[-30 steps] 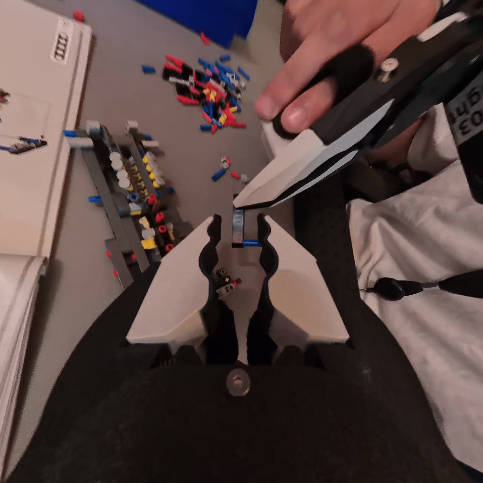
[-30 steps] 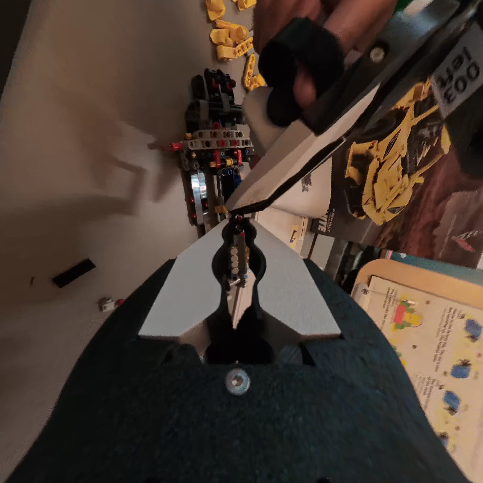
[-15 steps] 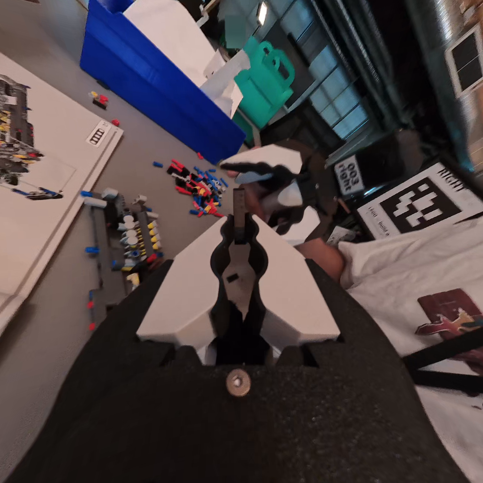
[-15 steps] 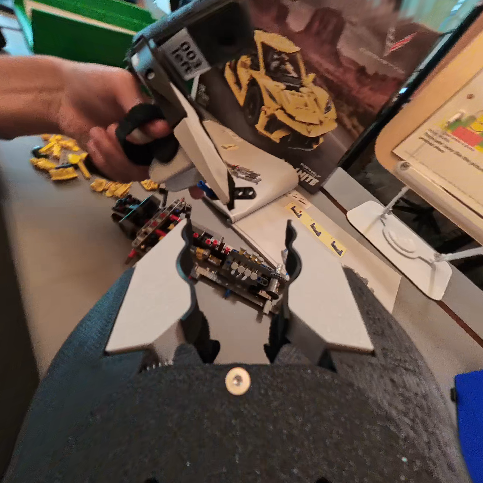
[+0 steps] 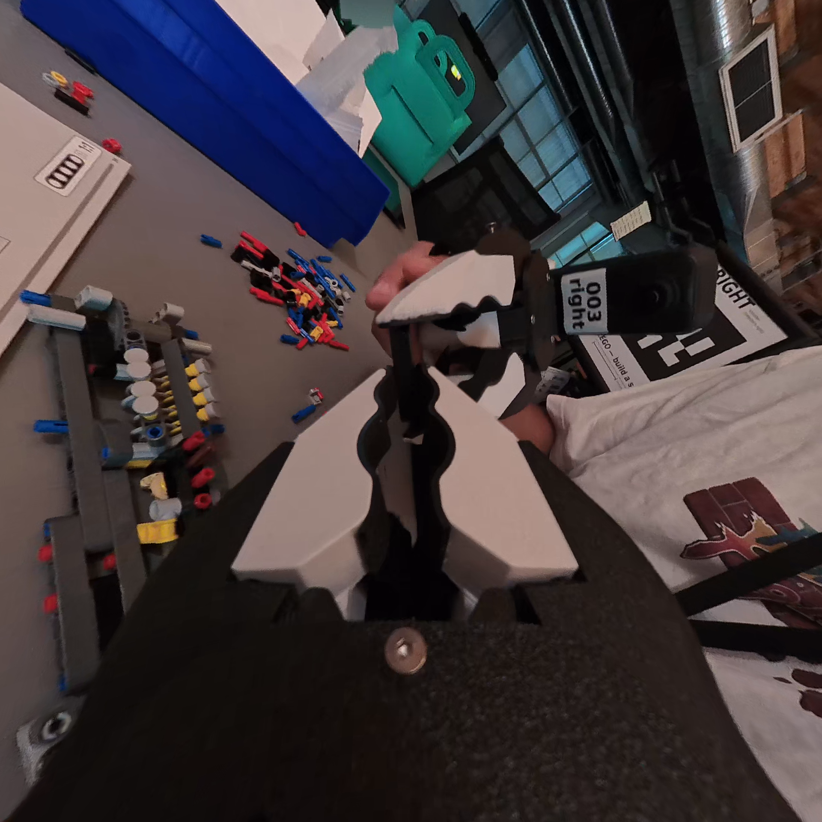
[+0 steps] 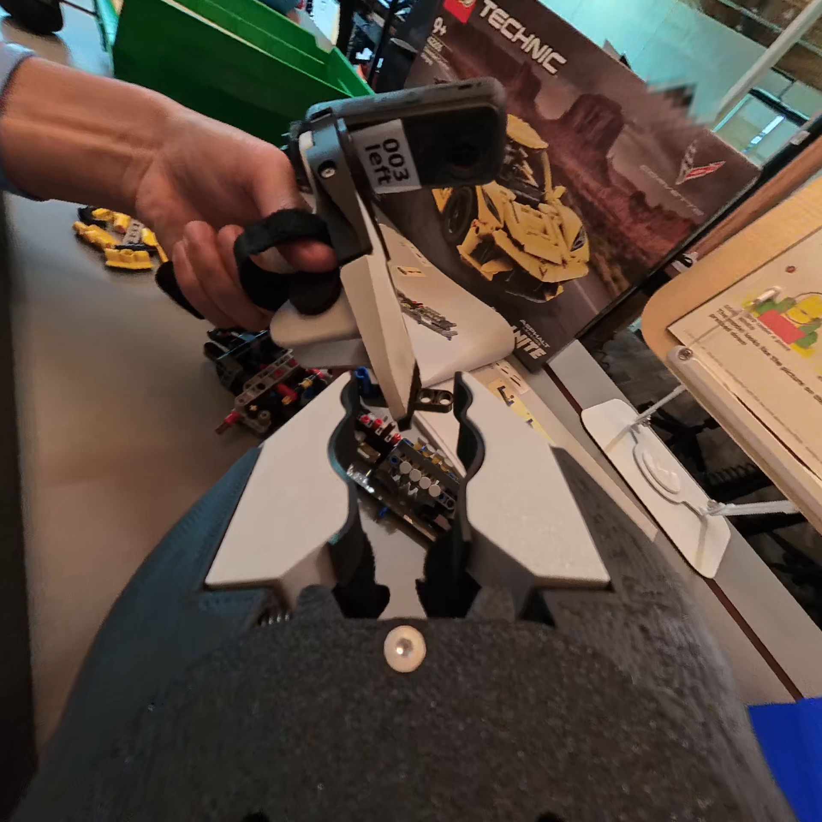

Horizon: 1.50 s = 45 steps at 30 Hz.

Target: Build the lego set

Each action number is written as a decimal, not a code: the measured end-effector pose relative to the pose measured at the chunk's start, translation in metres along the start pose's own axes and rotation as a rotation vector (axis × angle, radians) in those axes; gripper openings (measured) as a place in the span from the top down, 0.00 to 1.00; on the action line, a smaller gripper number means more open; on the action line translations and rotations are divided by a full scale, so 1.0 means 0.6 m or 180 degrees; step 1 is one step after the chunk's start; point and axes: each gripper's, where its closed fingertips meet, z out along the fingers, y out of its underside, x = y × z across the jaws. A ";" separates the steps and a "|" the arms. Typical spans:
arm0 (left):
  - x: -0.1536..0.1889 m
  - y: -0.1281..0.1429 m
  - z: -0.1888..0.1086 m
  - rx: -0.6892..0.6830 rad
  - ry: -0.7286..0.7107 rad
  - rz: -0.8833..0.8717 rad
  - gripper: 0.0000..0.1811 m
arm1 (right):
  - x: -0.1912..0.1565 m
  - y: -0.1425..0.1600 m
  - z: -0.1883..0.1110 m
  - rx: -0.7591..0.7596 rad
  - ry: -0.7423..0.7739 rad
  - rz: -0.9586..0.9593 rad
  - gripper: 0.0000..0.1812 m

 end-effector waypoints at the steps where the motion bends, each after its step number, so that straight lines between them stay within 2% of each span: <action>1: 0.002 0.003 0.002 -0.0024 0.0021 0.0004 0.97 | -0.003 -0.001 -0.002 0.0031 -0.0061 -0.0029 0.78; 5: 0.007 0.015 0.006 -0.0146 0.0107 -0.0064 0.97 | -0.018 0.000 -0.006 0.0090 -0.0276 -0.0124 0.78; 9: 0.001 0.020 0.005 -0.0209 0.0015 -0.0004 0.97 | -0.019 0.004 -0.003 0.0087 -0.0222 -0.0289 0.78; 11: -0.006 0.011 0.002 -0.0149 -0.0156 0.0136 0.97 | -0.010 0.006 -0.007 -0.0009 -0.0150 -0.0084 0.77; 14: -0.070 -0.014 -0.034 -0.0019 -0.1053 0.0555 0.96 | 0.024 0.021 -0.051 -0.0145 -0.0041 0.0510 0.80; 16: -0.103 -0.035 -0.065 0.0098 -0.1606 0.0742 0.96 | 0.012 0.067 -0.086 -0.0538 -0.0381 0.1068 0.82; 18: -0.114 -0.054 -0.081 0.0277 -0.1857 0.0830 0.96 | -0.009 0.120 -0.114 -0.0992 -0.0645 0.1475 0.84; 20: -0.115 -0.062 -0.083 0.0392 -0.1894 0.0840 0.96 | -0.036 0.163 -0.136 -0.1379 -0.0828 0.1627 0.86; 22: -0.122 -0.056 -0.080 0.0334 -0.1928 0.0826 0.97 | -0.044 0.189 -0.143 -0.1543 -0.0717 0.1660 0.85; 25: -0.139 -0.046 -0.079 0.0216 -0.2090 0.0871 0.97 | -0.055 0.188 -0.126 -0.1472 -0.0640 0.1587 0.87; 27: -0.138 -0.041 -0.073 0.0177 -0.2022 0.0838 0.96 | -0.054 0.191 -0.109 -0.1562 -0.0576 0.1422 0.89; 33: -0.145 -0.040 -0.081 0.0136 -0.2127 0.0870 0.97 | -0.051 0.202 -0.066 -0.2129 -0.0779 0.1026 0.90; 38: -0.140 -0.042 -0.087 0.0121 -0.2123 0.0892 0.97 | -0.060 0.212 -0.055 -0.2388 -0.1013 0.0864 0.94; 45: -0.135 -0.038 -0.079 0.0089 -0.2045 0.0881 0.97 | -0.065 0.215 -0.056 -0.2497 -0.1176 0.1007 0.98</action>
